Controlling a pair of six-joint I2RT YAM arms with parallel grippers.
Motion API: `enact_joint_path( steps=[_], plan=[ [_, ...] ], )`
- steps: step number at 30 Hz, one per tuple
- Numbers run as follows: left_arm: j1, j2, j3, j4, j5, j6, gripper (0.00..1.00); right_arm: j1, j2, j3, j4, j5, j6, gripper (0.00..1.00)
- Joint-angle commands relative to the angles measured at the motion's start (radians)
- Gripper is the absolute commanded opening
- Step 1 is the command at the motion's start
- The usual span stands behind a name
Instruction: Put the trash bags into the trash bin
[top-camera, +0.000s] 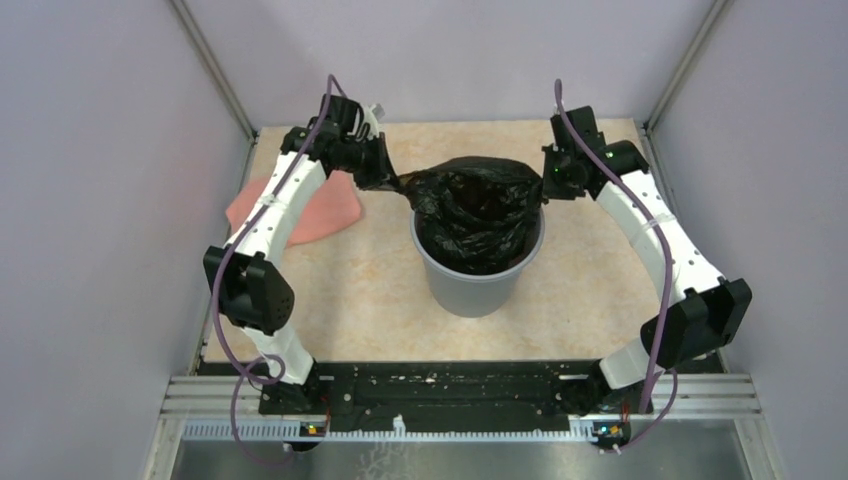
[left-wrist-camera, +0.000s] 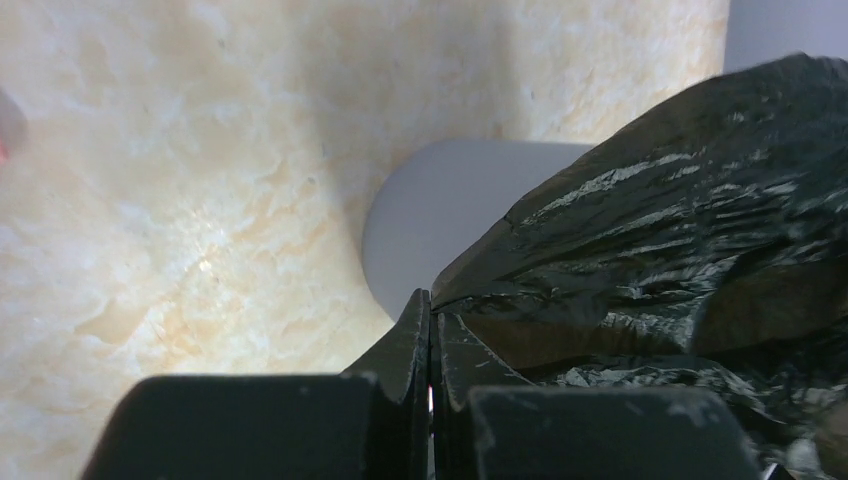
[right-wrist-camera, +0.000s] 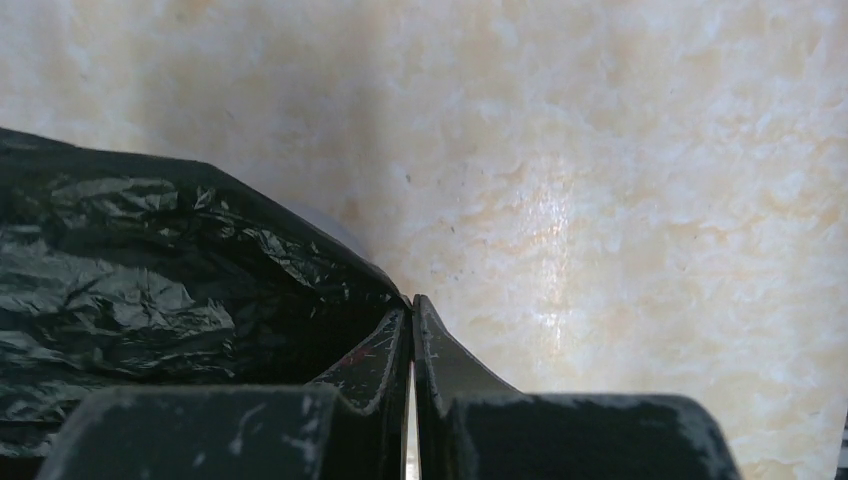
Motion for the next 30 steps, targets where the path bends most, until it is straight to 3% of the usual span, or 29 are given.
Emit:
enact_joint_path(
  steps=[1, 7, 14, 20, 27, 30],
  plan=[
    [0.001, -0.077, -0.097, 0.094, 0.077, -0.004, 0.0, -0.016, -0.048, -0.048, 0.056, -0.049, 0.001, 0.0],
    [0.001, -0.138, -0.174, 0.118, 0.091, -0.004, 0.0, -0.017, -0.112, -0.031, 0.025, -0.048, -0.007, 0.01],
    [0.001, -0.175, -0.149, 0.116, 0.114, -0.015, 0.0, -0.016, -0.161, 0.114, -0.068, -0.01, -0.033, 0.4],
    [-0.001, -0.173, -0.121, 0.105, 0.139, -0.014, 0.0, 0.005, -0.161, 0.231, -0.062, -0.046, -0.093, 0.6],
    [-0.001, -0.158, -0.106, 0.099, 0.148, -0.012, 0.0, 0.192, -0.106, 0.268, 0.1, -0.062, -0.251, 0.69],
    [-0.001, -0.154, -0.104, 0.099, 0.149, -0.013, 0.0, 0.206, -0.037, 0.303, 0.121, -0.117, -0.298, 0.69]
  ],
)
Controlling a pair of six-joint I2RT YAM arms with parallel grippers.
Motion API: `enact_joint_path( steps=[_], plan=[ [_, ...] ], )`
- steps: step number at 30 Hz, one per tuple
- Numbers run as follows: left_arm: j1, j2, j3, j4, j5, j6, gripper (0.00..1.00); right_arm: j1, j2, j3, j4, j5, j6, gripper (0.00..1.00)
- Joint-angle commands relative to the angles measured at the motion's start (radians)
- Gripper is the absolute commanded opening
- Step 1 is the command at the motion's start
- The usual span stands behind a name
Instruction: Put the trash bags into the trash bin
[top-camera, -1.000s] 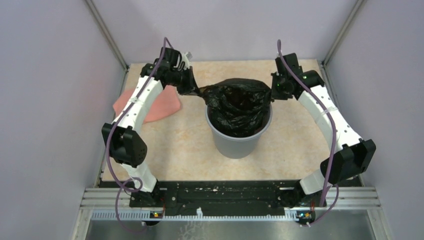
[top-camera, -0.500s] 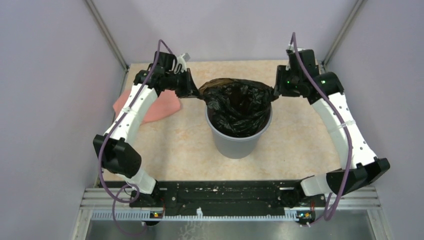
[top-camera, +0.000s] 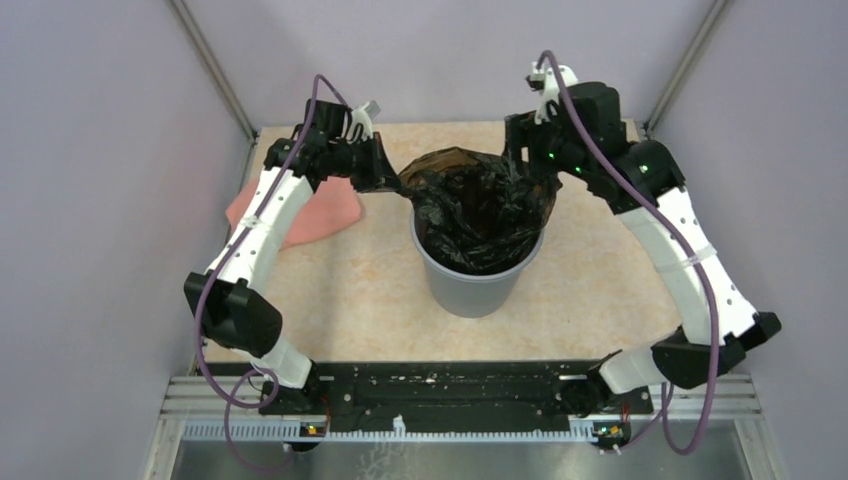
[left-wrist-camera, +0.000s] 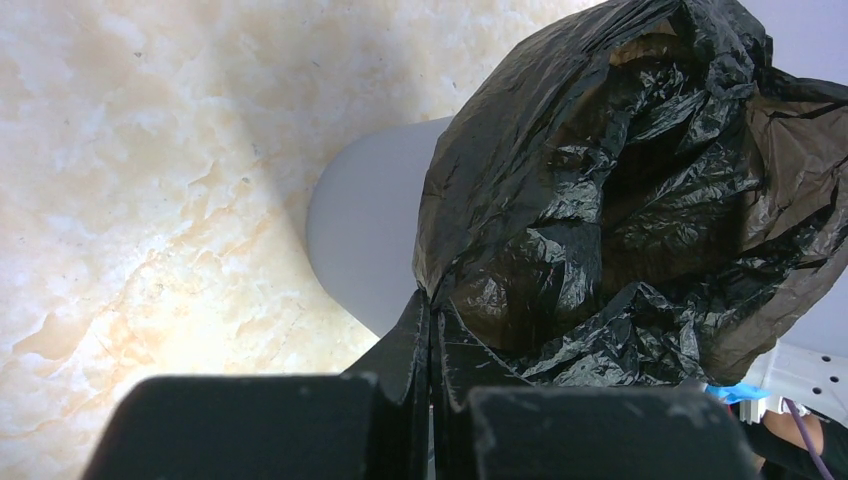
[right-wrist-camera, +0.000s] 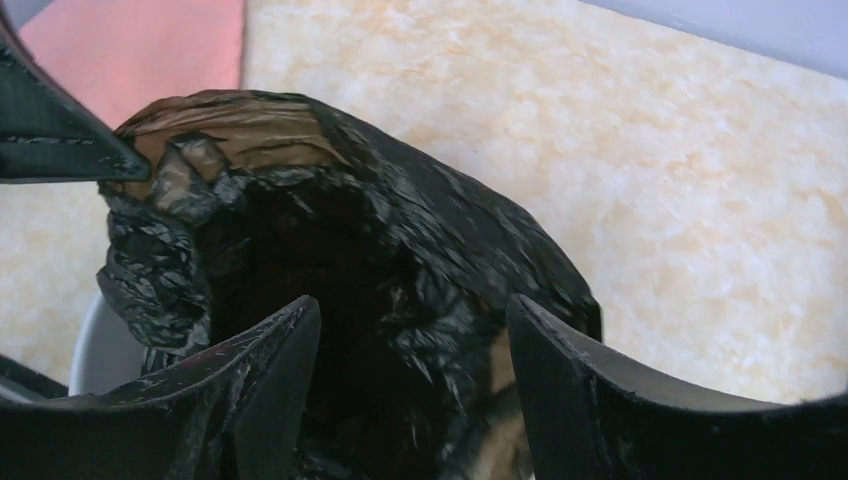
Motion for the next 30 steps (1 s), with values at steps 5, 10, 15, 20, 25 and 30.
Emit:
enact_joint_path(
  steps=[5, 10, 15, 20, 25, 30],
  plan=[
    [-0.001, 0.001, 0.045, 0.015, 0.021, 0.006, 0.0, 0.025, 0.181, 0.105, 0.126, -0.103, -0.18, 0.67],
    [-0.002, 0.01, 0.053, 0.008, 0.021, 0.008, 0.0, 0.033, 0.251, 0.132, 0.122, -0.135, -0.212, 0.64],
    [-0.002, 0.014, 0.055, 0.004, 0.019, 0.007, 0.0, 0.038, 0.302, 0.142, 0.129, -0.116, -0.214, 0.63],
    [-0.001, 0.014, 0.057, -0.004, 0.016, 0.011, 0.0, 0.038, 0.382, 0.219, 0.098, 0.002, -0.193, 0.43],
    [-0.003, 0.0, 0.04, -0.011, 0.014, 0.012, 0.0, 0.025, 0.472, 0.356, 0.045, 0.102, -0.145, 0.07],
    [-0.003, -0.032, -0.013, 0.006, 0.012, 0.005, 0.0, 0.013, 0.549, 0.421, 0.0, 0.098, -0.107, 0.0]
  ],
)
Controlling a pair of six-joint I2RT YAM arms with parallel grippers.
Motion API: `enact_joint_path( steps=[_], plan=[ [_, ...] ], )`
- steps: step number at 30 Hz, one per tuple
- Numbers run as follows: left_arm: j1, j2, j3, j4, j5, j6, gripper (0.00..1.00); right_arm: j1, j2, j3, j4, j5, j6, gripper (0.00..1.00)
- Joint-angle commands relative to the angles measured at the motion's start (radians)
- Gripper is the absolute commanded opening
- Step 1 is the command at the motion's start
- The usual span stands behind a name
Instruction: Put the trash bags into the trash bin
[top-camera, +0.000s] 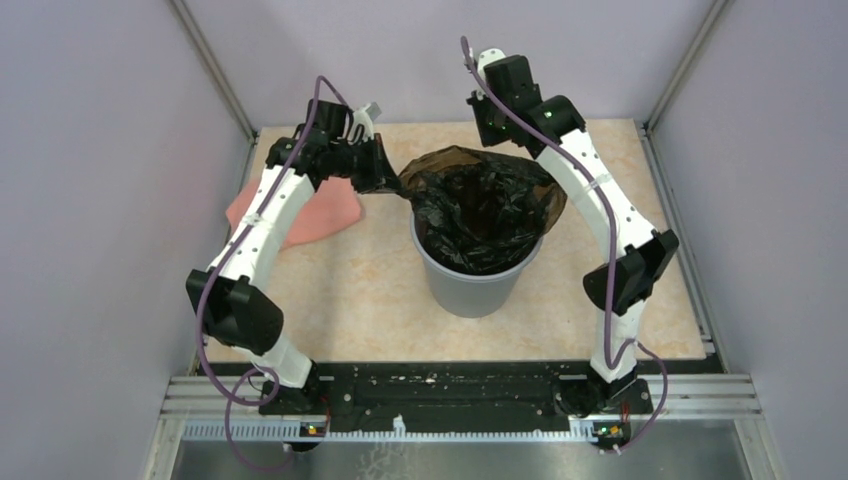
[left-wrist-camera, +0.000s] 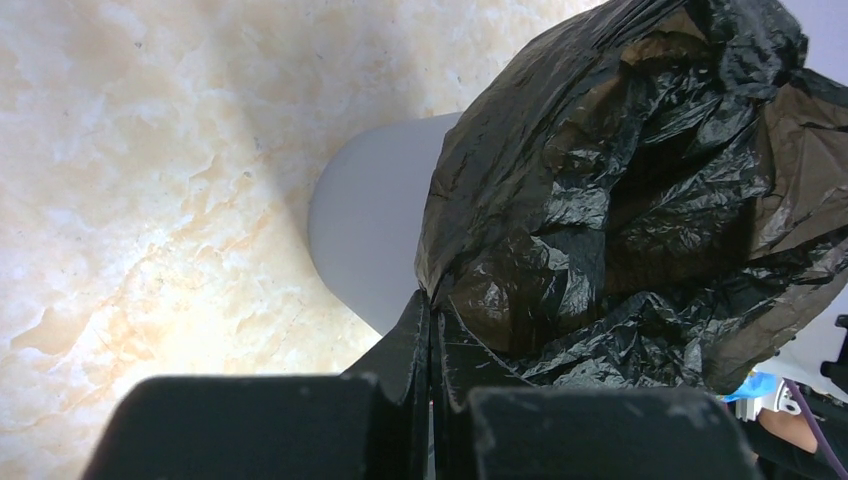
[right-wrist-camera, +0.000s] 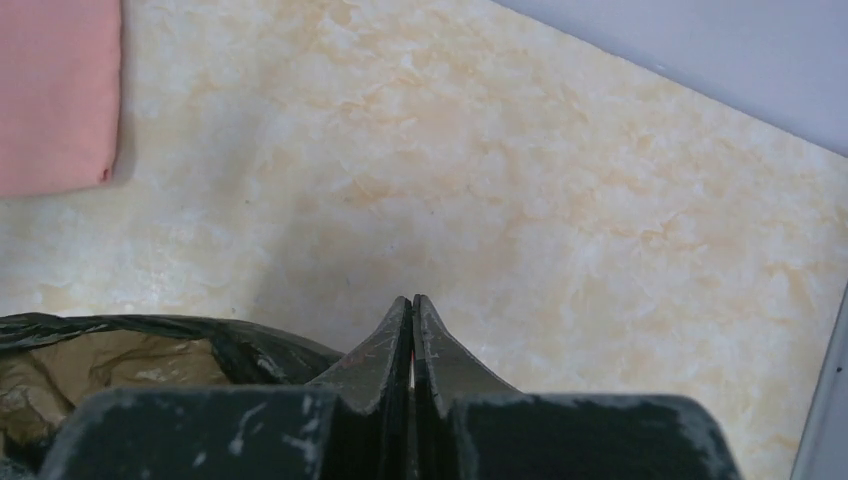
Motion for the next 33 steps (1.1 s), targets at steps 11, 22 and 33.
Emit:
enact_joint_path(
  steps=[11, 22, 33],
  plan=[
    [-0.003, -0.073, -0.073, 0.041, 0.014, -0.003, 0.0, -0.01, -0.075, 0.023, -0.024, 0.0, 0.073, 0.35],
    [-0.006, -0.071, -0.075, 0.056, 0.022, -0.013, 0.0, 0.082, -0.151, -0.149, 0.043, -0.137, -0.065, 0.6],
    [-0.008, -0.063, -0.069, 0.054, 0.017, -0.011, 0.0, 0.092, -0.061, -0.111, 0.009, 0.023, -0.087, 0.43]
  ],
)
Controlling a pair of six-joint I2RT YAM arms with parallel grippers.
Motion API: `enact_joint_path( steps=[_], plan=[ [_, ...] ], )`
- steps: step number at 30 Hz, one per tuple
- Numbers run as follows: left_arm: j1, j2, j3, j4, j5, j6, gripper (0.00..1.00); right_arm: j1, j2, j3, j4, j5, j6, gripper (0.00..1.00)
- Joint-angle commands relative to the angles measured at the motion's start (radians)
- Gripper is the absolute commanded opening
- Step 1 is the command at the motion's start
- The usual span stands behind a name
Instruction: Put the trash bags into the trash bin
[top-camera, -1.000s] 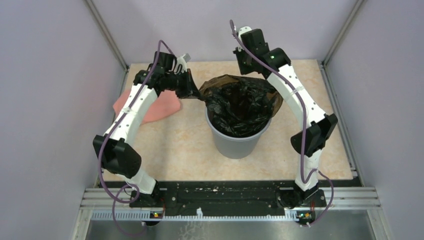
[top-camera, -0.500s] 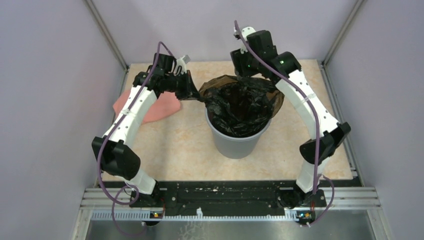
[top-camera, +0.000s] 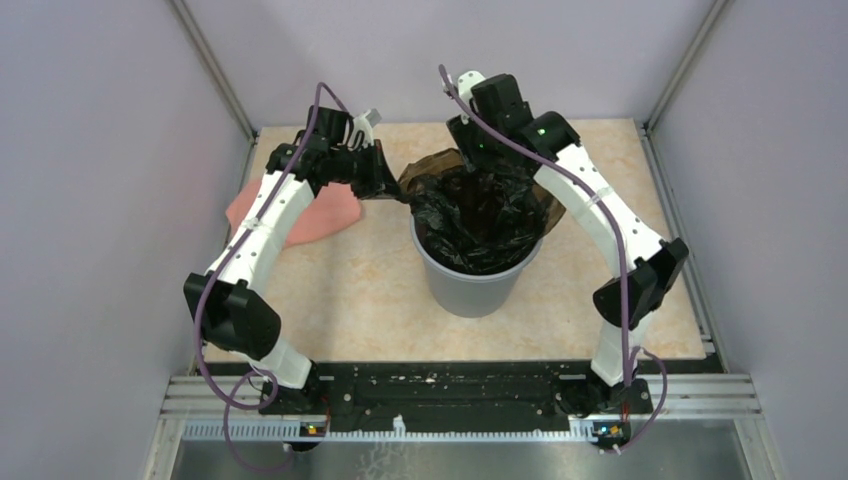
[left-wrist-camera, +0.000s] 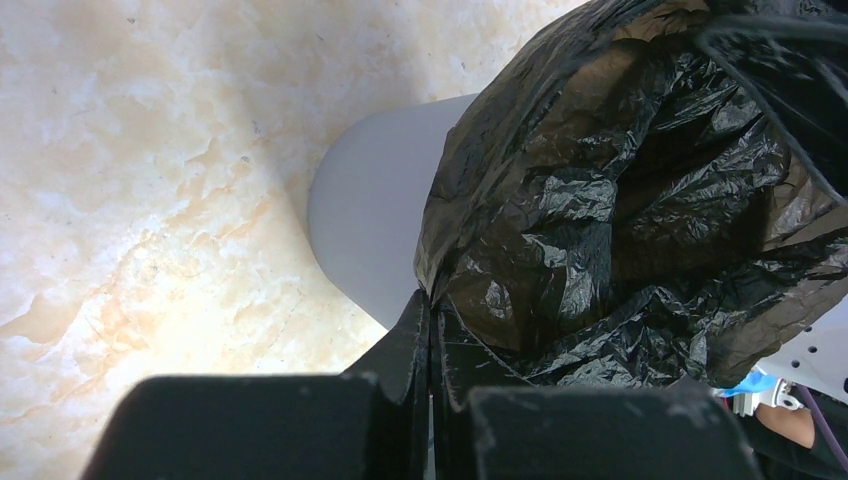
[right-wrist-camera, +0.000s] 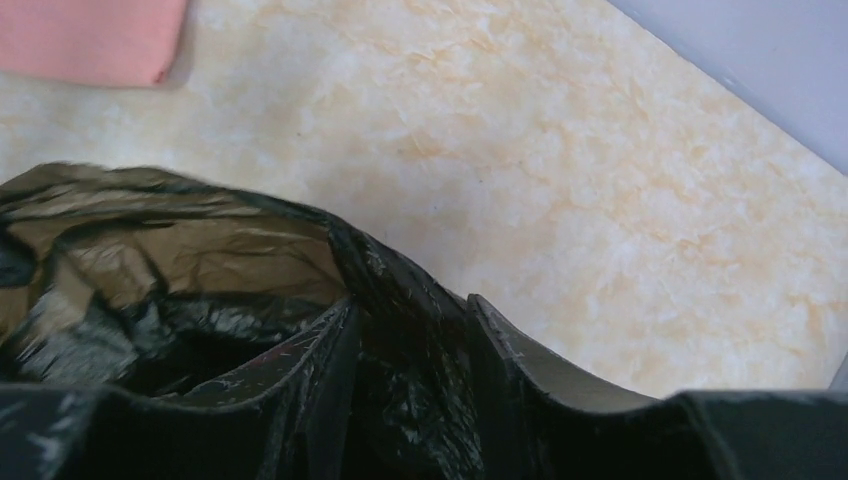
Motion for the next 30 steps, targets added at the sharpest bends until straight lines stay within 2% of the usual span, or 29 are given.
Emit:
enact_joint_path(
  steps=[1, 3, 8, 13, 17, 23, 26, 30],
  plan=[
    [-0.004, -0.029, 0.003, 0.032, 0.018, -0.007, 0.0, 0.008, 0.05, 0.048, -0.005, 0.097, -0.015, 0.41],
    [-0.004, -0.027, 0.003, 0.03, 0.017, -0.006, 0.0, 0.006, 0.068, 0.065, -0.006, 0.11, -0.016, 0.34],
    [-0.004, -0.027, 0.001, 0.023, 0.006, -0.002, 0.0, 0.0, 0.108, 0.122, -0.009, 0.199, 0.019, 0.09],
    [-0.003, -0.045, -0.041, 0.041, -0.005, -0.015, 0.0, -0.041, 0.161, 0.2, -0.034, 0.199, 0.06, 0.0],
    [-0.006, -0.082, -0.117, 0.079, -0.003, -0.041, 0.0, -0.069, 0.188, 0.185, -0.056, 0.156, 0.118, 0.0],
    [-0.01, -0.135, -0.227, 0.127, 0.006, -0.072, 0.0, -0.101, 0.141, 0.057, -0.025, 0.092, 0.182, 0.0],
    [-0.012, -0.159, -0.256, 0.134, 0.005, -0.077, 0.0, -0.124, 0.124, 0.051, -0.046, 0.074, 0.217, 0.11],
    [-0.013, -0.178, -0.272, 0.137, 0.012, -0.081, 0.0, -0.128, 0.082, 0.089, -0.079, 0.069, 0.229, 0.35]
  ],
)
